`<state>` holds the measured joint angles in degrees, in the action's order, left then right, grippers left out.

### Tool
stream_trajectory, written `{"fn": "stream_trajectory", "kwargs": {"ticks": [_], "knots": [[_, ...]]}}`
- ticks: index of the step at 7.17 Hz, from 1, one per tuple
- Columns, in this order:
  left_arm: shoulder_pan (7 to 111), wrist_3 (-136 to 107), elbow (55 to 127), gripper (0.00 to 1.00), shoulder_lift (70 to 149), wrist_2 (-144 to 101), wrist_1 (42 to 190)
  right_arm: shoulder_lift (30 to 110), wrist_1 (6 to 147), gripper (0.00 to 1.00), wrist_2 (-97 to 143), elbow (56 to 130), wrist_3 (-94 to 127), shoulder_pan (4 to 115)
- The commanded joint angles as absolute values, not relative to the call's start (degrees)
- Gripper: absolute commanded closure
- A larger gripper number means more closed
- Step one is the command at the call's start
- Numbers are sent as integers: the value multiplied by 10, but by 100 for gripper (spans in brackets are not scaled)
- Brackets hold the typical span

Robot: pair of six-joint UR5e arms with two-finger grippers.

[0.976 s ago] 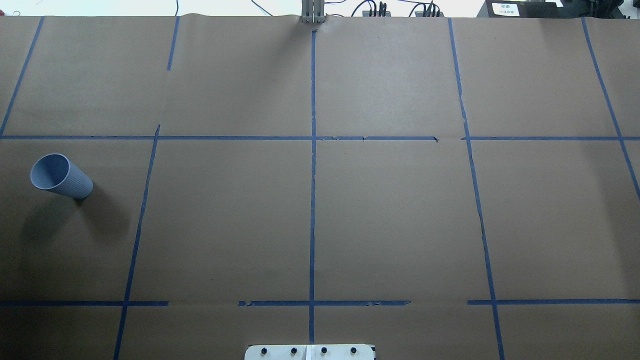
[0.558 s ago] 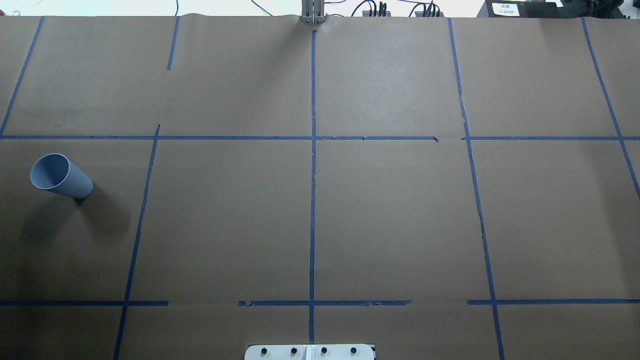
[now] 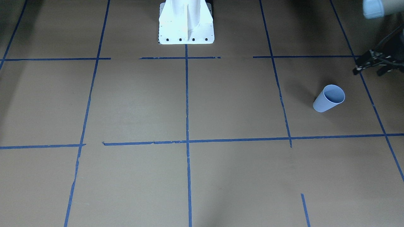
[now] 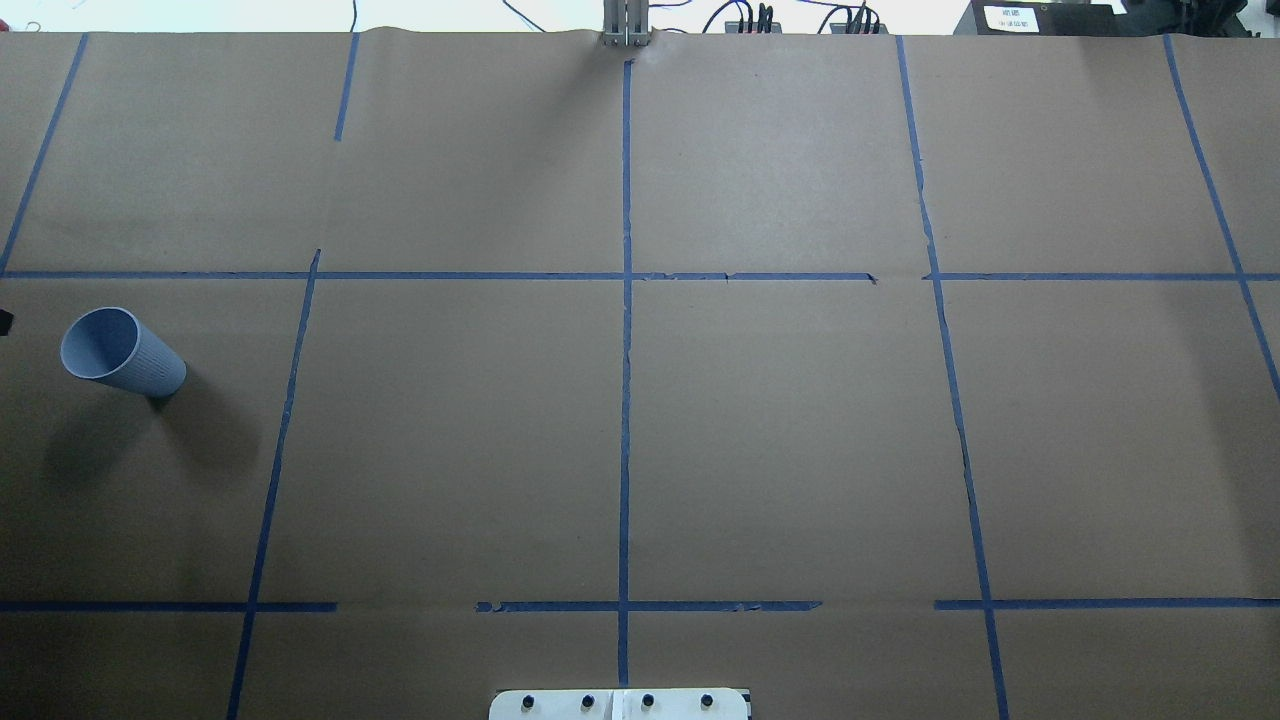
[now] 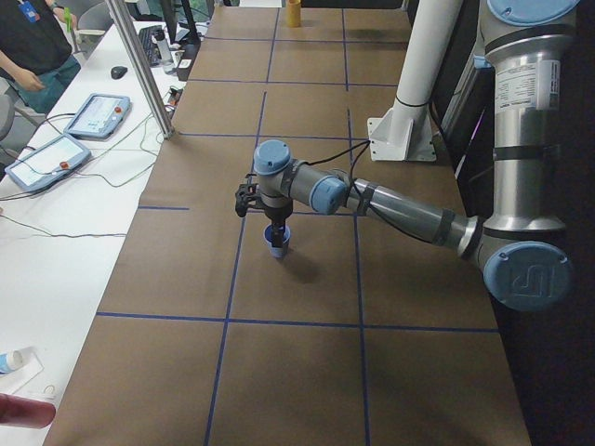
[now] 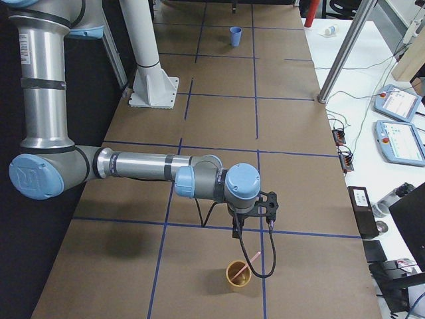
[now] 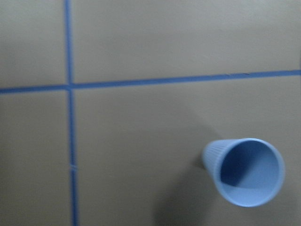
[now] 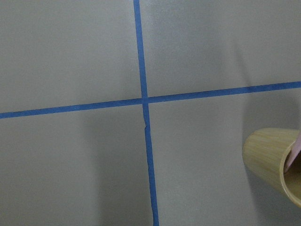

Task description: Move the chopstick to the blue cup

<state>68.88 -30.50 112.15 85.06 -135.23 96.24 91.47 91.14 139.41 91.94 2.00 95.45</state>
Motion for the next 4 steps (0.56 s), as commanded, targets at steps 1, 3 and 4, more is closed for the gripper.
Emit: {"fn": "stream_trajectory", "kwargs": {"ticks": [1,3,4], "knots": [[650,-353,1112,0,853,-1349,991,914,911,0,1393,920,20,954],[635,-353,1070,0,873,-1337,1001,914,911,0,1391,919,19,954],[635,-353,1041,0,878,-1337,1032,914,911,0,1390,920,19,954]]}}
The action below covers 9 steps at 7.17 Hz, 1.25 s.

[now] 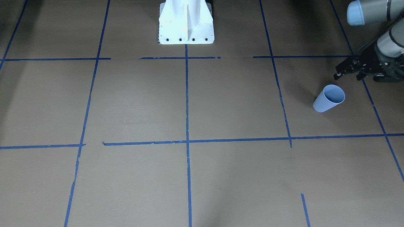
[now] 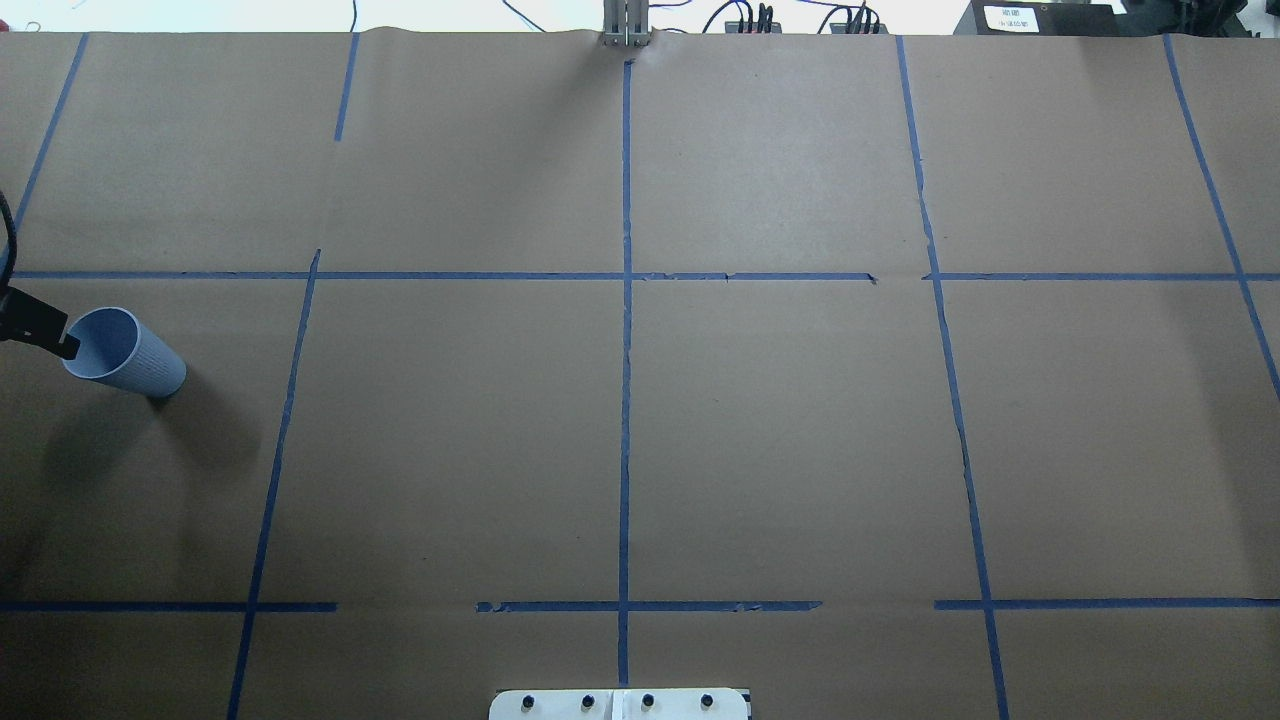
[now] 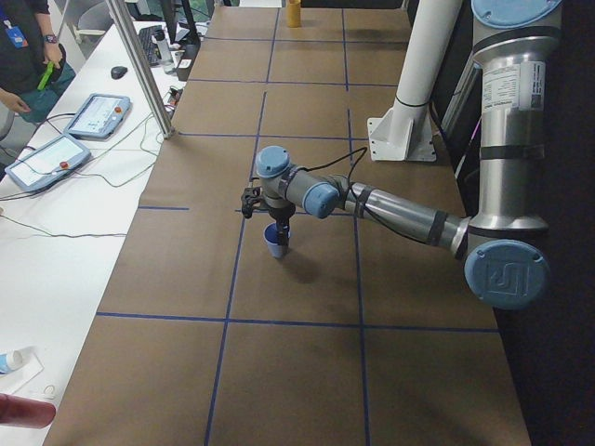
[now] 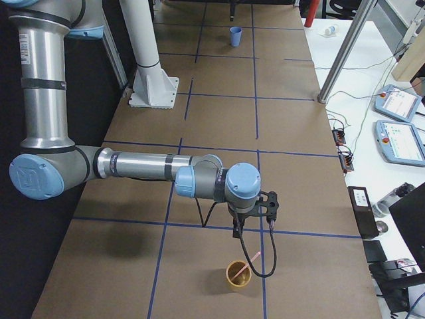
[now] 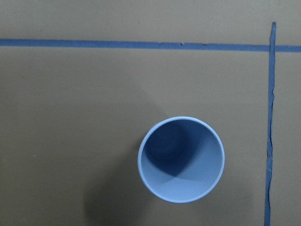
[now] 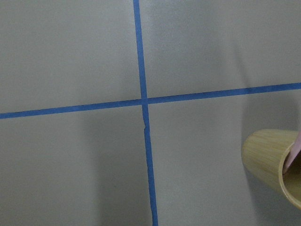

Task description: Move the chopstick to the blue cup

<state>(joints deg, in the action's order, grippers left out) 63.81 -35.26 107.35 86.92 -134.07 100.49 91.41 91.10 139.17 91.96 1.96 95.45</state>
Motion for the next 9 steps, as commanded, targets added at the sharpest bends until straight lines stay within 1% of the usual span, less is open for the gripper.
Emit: {"fn": "stream_trajectory", "kwargs": {"ticks": [1,8,9], "knots": [[635,-354,1014,0,880,-1337,1061,914,911,0,1391,920,19,954],[602,-355,964,0,911,-1337,1068,914,911,0,1390,918,19,954],[601,-355,962,12,912,-1337,1068,913,911,0,1389,918,19,954]]}}
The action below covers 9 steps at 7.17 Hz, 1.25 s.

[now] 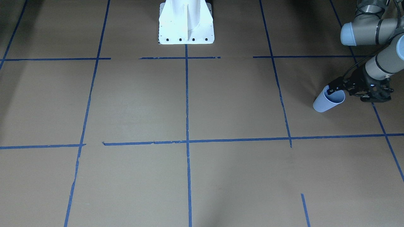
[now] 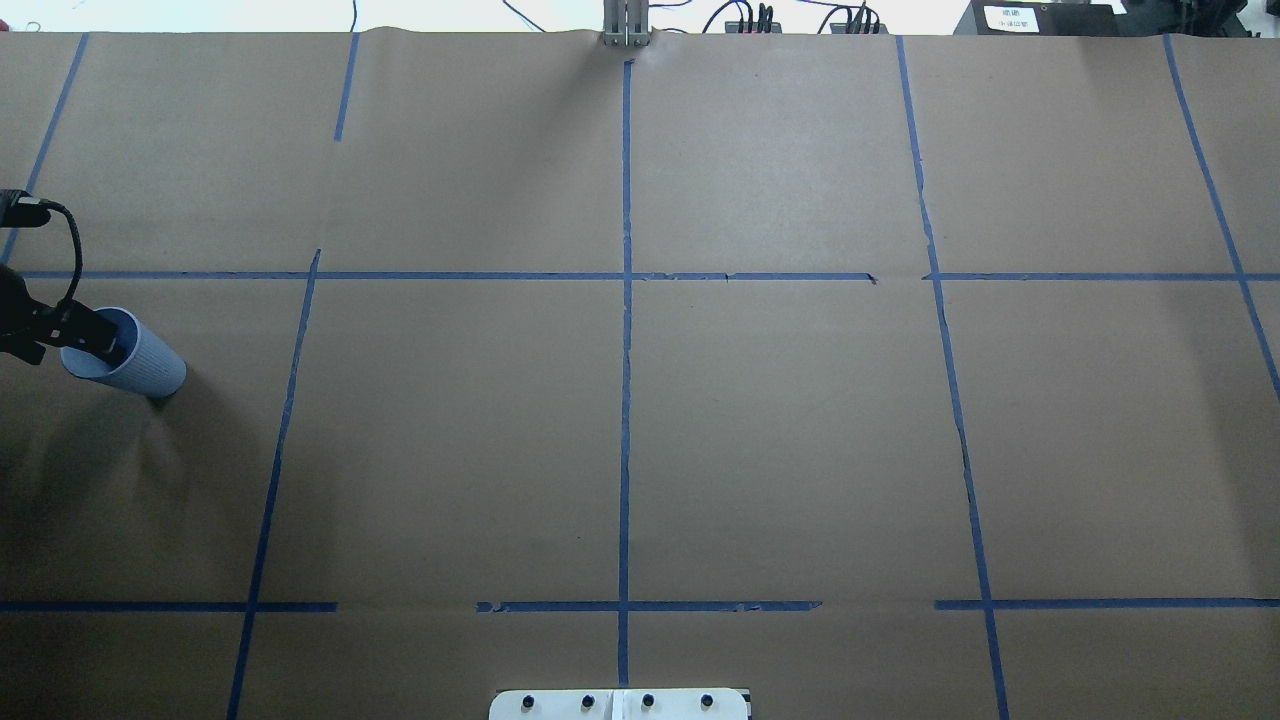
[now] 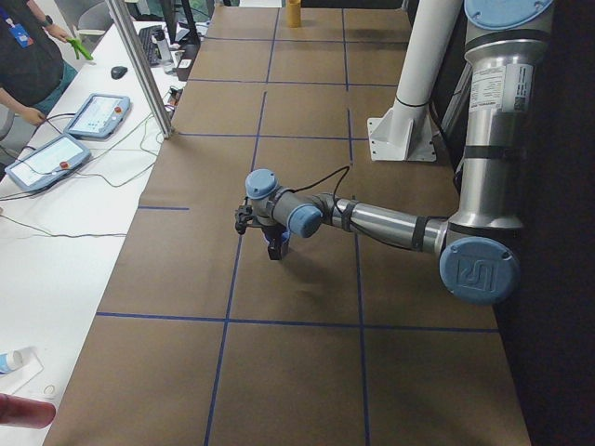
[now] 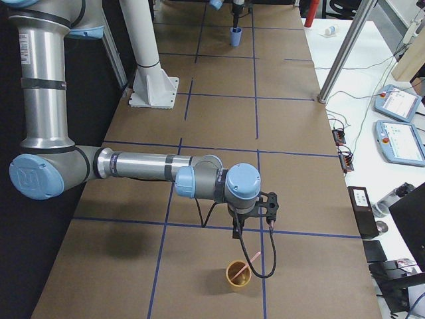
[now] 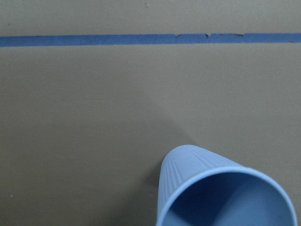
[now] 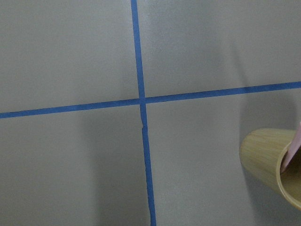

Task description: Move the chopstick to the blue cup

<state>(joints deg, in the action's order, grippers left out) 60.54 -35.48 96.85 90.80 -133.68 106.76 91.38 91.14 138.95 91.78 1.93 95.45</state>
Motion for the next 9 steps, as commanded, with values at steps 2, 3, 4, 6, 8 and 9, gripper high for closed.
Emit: {"fn": "stream_trajectory", "kwargs": {"ticks": [2,3,4,6,8,9], "knots": [[602,-352,961,65,911,-1337,1067,913,911,0,1390,919,19,954],[602,-357,961,83,912,-1337,1066,913,911,0,1390,920,19,954],[602,-357,969,95,913,-1337,1063,912,911,0,1390,921,19,954],[608,-359,1005,100,919,-1341,1029,909,911,0,1390,922,20,954],[608,-374,1081,100,1049,-1341,805,910,911,0,1389,921,18,954],[598,-431,1080,100,1140,-1341,735,911,908,0,1391,923,19,954]]}}
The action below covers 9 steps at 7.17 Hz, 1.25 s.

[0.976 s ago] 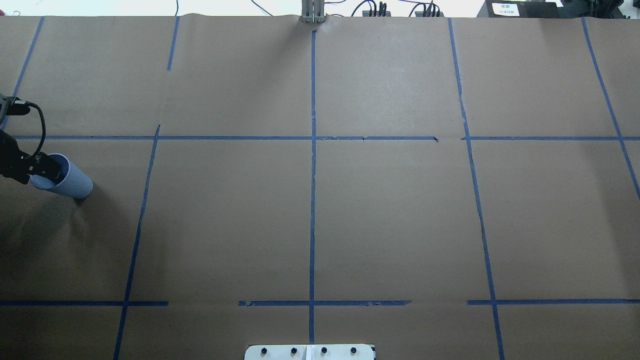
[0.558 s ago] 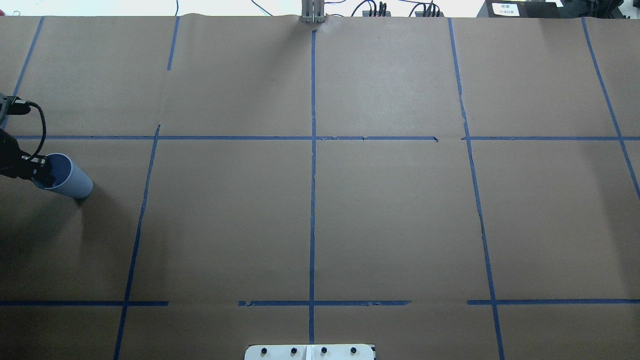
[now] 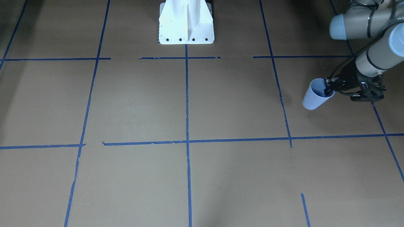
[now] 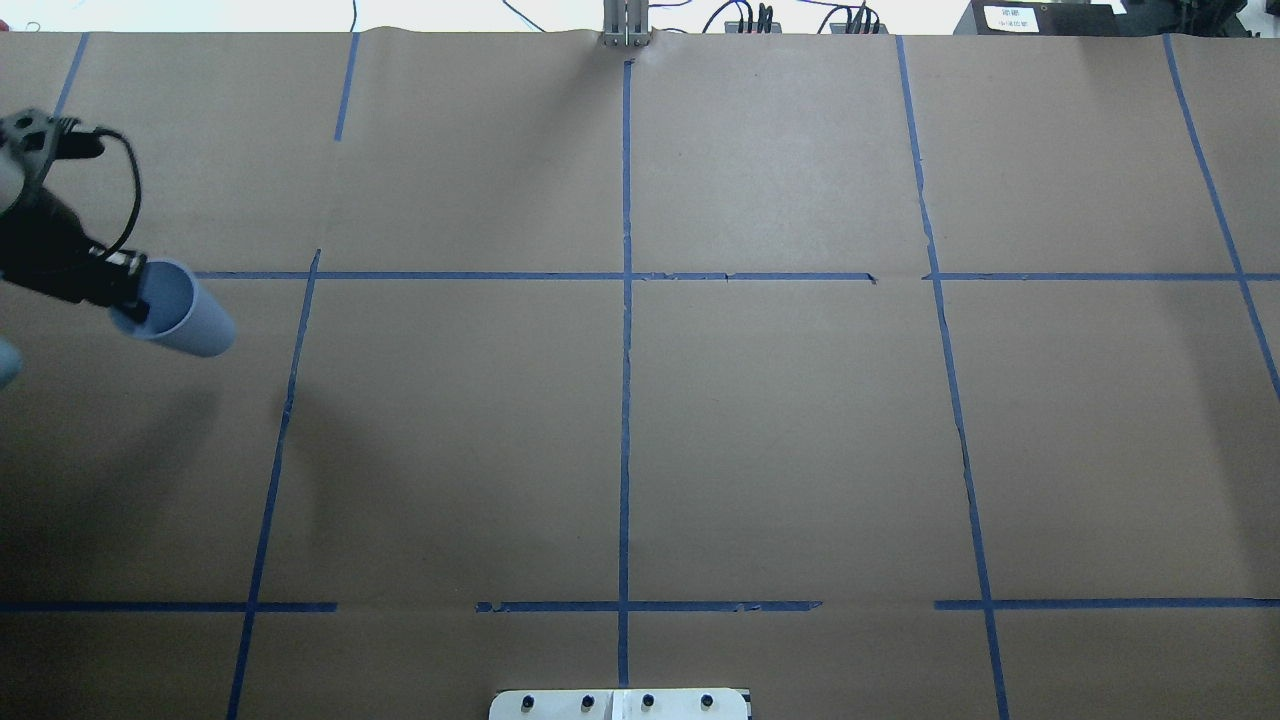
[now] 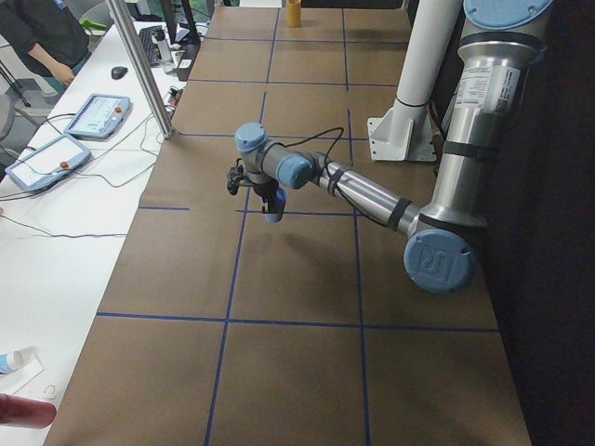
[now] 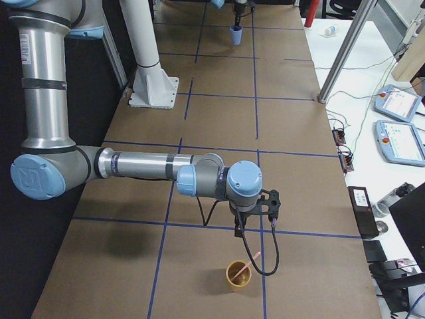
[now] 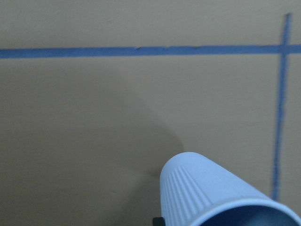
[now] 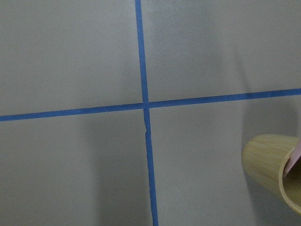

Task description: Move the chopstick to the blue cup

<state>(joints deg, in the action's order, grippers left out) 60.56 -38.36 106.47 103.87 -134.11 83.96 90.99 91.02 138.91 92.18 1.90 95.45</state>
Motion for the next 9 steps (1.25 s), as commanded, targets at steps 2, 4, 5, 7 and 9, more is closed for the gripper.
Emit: {"fn": "stream_trajectory", "kwargs": {"ticks": [2,4,5,7,9], "knots": [[475,-596,1035,100,1252,-1338,753,908,909,0,1394,925,21,953],[411,-683,944,100,1347,-1315,842,903,911,0,1396,941,20,954],[378,-695,893,100,1384,-1283,862,906,909,0,1395,940,19,954],[360,-715,827,99,1402,-1273,928,908,909,0,1392,940,21,954],[353,-715,808,98,1407,-1258,936,907,909,0,1392,941,21,954]]}}
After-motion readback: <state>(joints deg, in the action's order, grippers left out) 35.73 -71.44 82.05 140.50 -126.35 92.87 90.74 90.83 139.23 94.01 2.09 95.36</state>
